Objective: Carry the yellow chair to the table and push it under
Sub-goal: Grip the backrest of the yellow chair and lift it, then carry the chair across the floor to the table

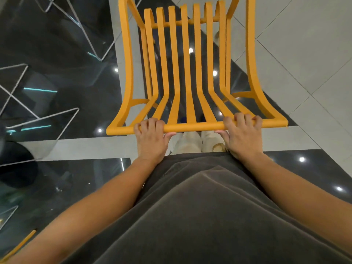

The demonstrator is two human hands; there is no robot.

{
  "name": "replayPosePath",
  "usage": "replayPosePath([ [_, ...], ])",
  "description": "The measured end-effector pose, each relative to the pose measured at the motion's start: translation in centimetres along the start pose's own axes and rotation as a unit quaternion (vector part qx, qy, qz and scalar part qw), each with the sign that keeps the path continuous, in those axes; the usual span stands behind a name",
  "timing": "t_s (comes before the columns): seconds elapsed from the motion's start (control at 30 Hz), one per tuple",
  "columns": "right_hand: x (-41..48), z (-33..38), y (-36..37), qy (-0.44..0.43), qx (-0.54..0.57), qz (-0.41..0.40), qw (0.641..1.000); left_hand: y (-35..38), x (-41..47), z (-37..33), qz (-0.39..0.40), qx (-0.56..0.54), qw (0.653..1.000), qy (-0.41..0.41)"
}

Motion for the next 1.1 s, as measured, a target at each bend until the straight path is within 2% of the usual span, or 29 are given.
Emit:
replayPosePath([
  [0.43,13.9,-3.8,-3.8,0.08,0.002,-0.056,0.995,-3.5,17.4,1.5,-0.01,0.062,0.998,0.03],
  [0.67,20.4,-8.1,-6.2,0.075,-0.01,-0.067,0.995,-5.0,24.3,2.0,-0.027,0.035,0.999,0.023],
  [0.87,25.7,-12.9,-6.8,0.098,-0.026,-0.053,0.993,-5.5,29.9,-0.9,-0.03,0.028,0.999,-0.008],
  [1.1,32.7,-16.9,-8.2,0.061,0.021,-0.061,0.996,-6.5,36.7,-1.7,-0.03,0.03,0.999,-0.012],
])
Point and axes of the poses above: each hand's wrist, its own x-axis towards the middle knuckle, its own y-axis out of the palm, z = x × y, the point moved 5 cm from there along x, towards the middle knuckle, and after that the axes turned 1 degree about -x, right-handed, at the moved point
